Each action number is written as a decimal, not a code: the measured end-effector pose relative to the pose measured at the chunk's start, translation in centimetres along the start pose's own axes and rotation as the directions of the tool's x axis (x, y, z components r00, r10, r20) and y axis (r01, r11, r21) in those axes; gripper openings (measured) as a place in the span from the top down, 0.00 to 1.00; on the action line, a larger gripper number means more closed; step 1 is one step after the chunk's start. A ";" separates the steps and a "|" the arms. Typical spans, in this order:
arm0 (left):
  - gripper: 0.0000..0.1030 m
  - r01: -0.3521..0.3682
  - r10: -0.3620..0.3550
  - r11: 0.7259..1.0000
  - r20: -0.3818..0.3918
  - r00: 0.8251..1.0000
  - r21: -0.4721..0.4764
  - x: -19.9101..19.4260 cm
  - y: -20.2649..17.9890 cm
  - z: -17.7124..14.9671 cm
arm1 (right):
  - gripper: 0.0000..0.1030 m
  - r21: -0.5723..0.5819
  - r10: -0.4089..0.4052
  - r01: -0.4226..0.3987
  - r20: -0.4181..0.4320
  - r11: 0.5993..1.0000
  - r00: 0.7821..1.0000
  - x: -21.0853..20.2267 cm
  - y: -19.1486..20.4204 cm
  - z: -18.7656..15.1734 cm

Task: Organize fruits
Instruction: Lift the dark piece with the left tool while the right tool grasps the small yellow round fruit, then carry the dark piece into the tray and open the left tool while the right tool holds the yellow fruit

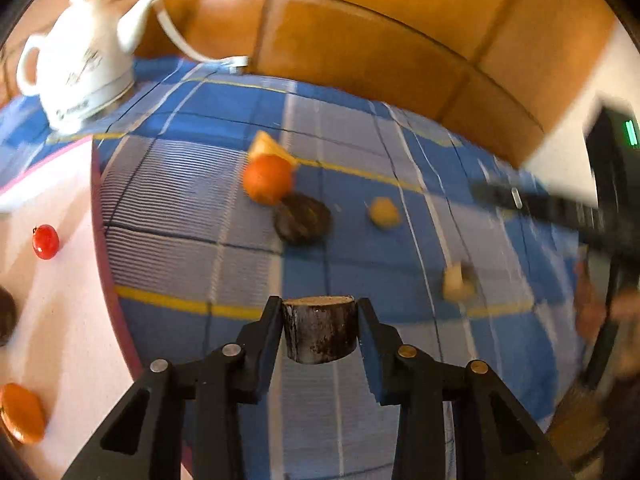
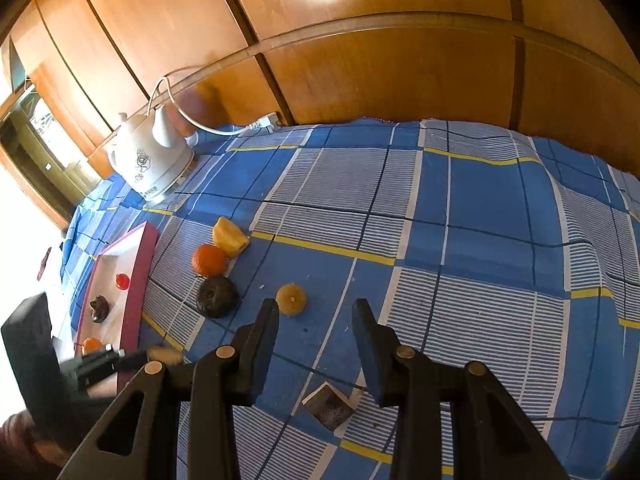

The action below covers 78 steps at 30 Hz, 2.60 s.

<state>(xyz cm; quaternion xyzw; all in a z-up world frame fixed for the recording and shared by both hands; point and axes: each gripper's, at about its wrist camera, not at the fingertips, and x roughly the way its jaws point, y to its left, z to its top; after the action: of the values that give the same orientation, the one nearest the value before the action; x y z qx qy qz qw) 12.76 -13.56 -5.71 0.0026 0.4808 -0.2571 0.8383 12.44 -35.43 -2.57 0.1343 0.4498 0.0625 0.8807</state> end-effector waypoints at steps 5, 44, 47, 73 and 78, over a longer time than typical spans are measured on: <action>0.64 -0.070 0.065 0.989 0.040 0.997 0.133 1.1 -2.6 -2.5 | 0.63 0.025 0.003 -0.003 0.011 1.000 1.000 -0.3 -0.5 0.1; 0.65 -0.052 0.050 0.996 0.030 0.998 0.068 2.8 -2.4 -2.6 | 0.41 -0.150 0.015 -0.042 -0.173 0.988 0.985 2.4 1.0 -0.8; 0.65 -0.042 0.040 0.997 0.036 0.999 0.059 2.6 -2.3 -2.7 | 0.41 -0.110 0.021 -0.037 -0.142 0.993 0.990 3.5 1.0 -0.3; 0.65 -0.055 0.053 0.998 0.029 0.998 0.044 2.0 -2.5 -2.6 | 0.76 -0.252 -0.012 -0.024 -0.140 0.967 0.990 7.9 4.0 -0.4; 0.66 -0.072 0.072 0.997 0.035 0.997 0.003 0.4 -1.6 -2.6 | 0.76 -0.273 -0.033 -0.012 -0.160 0.962 0.987 8.1 4.5 -0.9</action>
<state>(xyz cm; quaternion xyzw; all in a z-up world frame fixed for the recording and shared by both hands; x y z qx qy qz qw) 10.09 -14.46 -7.07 0.0176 0.4653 -0.2277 0.8552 16.49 -29.15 -8.02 0.0035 0.5081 0.1303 0.8514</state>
